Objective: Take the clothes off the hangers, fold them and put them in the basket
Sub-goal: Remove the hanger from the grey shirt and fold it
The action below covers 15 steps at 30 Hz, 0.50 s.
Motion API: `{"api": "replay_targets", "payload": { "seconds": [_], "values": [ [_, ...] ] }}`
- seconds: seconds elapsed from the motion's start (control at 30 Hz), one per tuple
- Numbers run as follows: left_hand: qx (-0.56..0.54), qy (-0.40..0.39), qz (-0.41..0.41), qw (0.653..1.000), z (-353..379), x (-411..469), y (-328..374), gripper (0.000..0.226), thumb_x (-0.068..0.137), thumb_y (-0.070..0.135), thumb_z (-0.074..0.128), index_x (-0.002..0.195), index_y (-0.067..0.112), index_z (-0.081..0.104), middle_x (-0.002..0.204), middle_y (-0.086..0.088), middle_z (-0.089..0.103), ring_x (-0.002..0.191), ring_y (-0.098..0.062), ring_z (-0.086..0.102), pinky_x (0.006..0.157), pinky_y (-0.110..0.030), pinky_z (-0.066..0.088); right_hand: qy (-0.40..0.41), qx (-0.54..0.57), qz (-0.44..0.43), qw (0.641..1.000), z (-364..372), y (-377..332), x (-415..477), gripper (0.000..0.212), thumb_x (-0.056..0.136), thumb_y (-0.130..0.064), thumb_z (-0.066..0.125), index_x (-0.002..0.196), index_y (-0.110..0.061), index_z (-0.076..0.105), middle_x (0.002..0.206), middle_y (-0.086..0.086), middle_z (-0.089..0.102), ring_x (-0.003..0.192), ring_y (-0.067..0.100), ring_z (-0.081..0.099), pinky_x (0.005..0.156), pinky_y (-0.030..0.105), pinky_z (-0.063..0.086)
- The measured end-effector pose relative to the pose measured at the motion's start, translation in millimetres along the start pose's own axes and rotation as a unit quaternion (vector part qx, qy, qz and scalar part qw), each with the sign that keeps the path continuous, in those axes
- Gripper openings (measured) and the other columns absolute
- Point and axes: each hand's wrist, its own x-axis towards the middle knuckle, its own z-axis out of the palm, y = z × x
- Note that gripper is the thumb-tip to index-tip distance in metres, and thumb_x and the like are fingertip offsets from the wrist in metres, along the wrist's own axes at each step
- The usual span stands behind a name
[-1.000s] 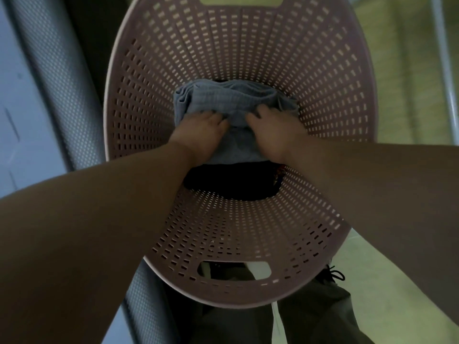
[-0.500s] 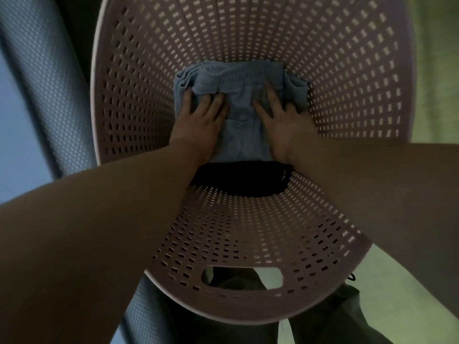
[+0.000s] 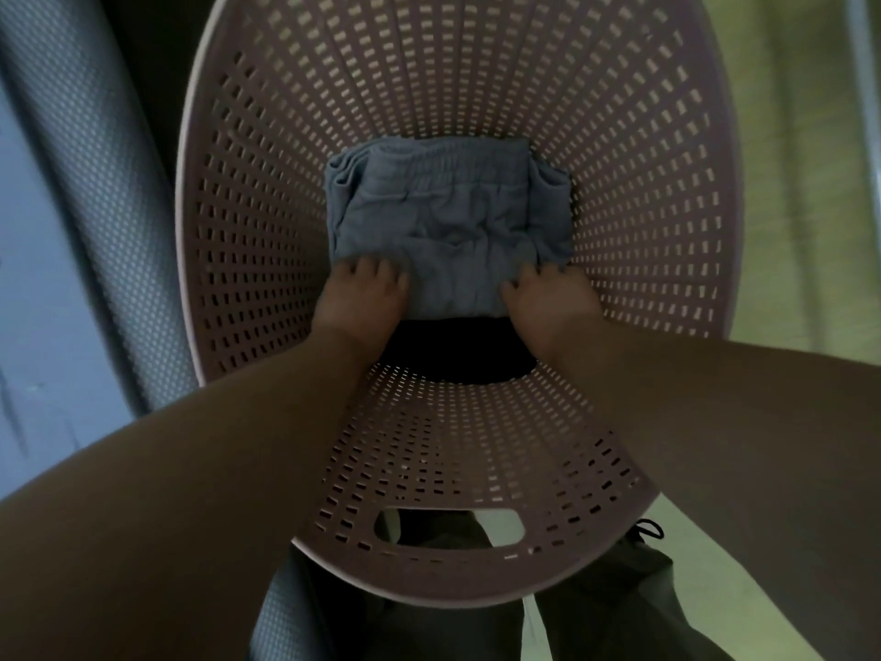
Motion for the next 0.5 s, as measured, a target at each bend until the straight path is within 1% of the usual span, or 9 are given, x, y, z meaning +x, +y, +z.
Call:
{"api": "replay_targets", "payload": {
  "seconds": [0.07, 0.13, 0.27, 0.33, 0.4, 0.5],
  "values": [
    [-0.011, -0.002, -0.015, 1.0, 5, 2, -6, 0.036, 0.096, 0.018, 0.041, 0.131, 0.012, 0.042, 0.127, -0.013, 0.052, 0.114, -0.034, 0.05, 0.092, -0.042, 0.04, 0.006, -0.001, 0.003, 1.0, -1, 2, 3, 0.039, 0.095, -0.018, 0.051, 0.132, -0.01, 0.043, 0.133, 0.019, 0.048, 0.115, 0.035, 0.053, 0.088, 0.039, 0.043],
    [-0.015, -0.013, -0.004, 1.0, 4, 1, -7, 0.035, 0.097, 0.019, 0.041, 0.132, 0.013, 0.043, 0.128, -0.012, 0.053, 0.116, -0.034, 0.05, 0.092, -0.042, 0.04, 0.011, 0.002, 0.004, 1.0, -2, 5, 2, 0.04, 0.093, -0.017, 0.053, 0.132, -0.011, 0.042, 0.131, 0.018, 0.052, 0.115, 0.035, 0.054, 0.089, 0.039, 0.042],
    [-0.031, -0.01, -0.01, 0.999, -6, -5, -5, 0.034, 0.099, 0.021, 0.039, 0.132, 0.016, 0.045, 0.129, -0.011, 0.051, 0.117, -0.033, 0.049, 0.091, -0.041, 0.041, 0.014, 0.012, -0.019, 1.0, -5, 11, -4, 0.027, 0.094, -0.011, 0.049, 0.121, -0.01, 0.052, 0.119, 0.013, 0.064, 0.108, 0.031, 0.061, 0.085, 0.035, 0.044],
    [-0.045, -0.008, -0.021, 0.999, -11, -12, -4, 0.033, 0.099, 0.022, 0.04, 0.131, 0.018, 0.044, 0.128, -0.011, 0.05, 0.117, -0.031, 0.049, 0.09, -0.041, 0.041, 0.007, 0.003, -0.028, 1.0, -9, 11, -10, 0.028, 0.094, -0.012, 0.048, 0.122, -0.01, 0.054, 0.122, 0.012, 0.063, 0.11, 0.03, 0.06, 0.087, 0.035, 0.044],
    [-0.058, -0.006, -0.025, 0.998, -14, -16, -4, 0.034, 0.098, 0.022, 0.043, 0.131, 0.018, 0.043, 0.129, -0.011, 0.048, 0.119, -0.03, 0.047, 0.088, -0.042, 0.042, -0.004, -0.01, -0.028, 1.0, -11, 9, -15, 0.035, 0.093, -0.017, 0.052, 0.128, -0.011, 0.049, 0.128, 0.015, 0.057, 0.115, 0.031, 0.055, 0.091, 0.038, 0.041],
    [-0.076, -0.011, -0.033, 0.997, -13, -17, -8, 0.037, 0.096, 0.021, 0.047, 0.132, 0.018, 0.041, 0.13, -0.011, 0.046, 0.122, -0.03, 0.045, 0.087, -0.042, 0.043, -0.024, -0.023, -0.009, 0.999, -5, 6, -10, 0.042, 0.094, -0.022, 0.053, 0.132, -0.012, 0.039, 0.13, 0.018, 0.051, 0.116, 0.032, 0.053, 0.09, 0.038, 0.041]
  ]
}}
